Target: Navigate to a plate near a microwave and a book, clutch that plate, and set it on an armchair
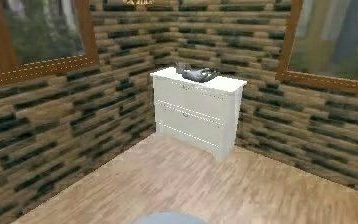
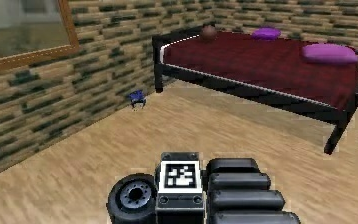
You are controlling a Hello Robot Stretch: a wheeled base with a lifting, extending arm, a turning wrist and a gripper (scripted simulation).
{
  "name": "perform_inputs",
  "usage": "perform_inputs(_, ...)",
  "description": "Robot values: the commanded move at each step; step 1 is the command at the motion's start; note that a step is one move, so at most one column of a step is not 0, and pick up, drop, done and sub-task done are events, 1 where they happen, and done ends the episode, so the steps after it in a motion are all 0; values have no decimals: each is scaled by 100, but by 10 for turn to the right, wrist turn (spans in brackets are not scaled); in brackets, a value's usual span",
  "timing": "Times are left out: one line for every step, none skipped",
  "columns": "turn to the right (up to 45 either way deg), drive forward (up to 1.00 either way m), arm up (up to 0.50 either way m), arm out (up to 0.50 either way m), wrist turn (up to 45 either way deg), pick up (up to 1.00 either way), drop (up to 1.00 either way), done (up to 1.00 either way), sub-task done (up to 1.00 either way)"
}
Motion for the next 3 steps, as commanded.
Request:
perform_inputs(-30,0,0,0,0,0,0,0,0)
perform_inputs(0,15,0,0,0,0,0,0,0)
perform_inputs(-300,0,0,0,0,0,0,0,0)
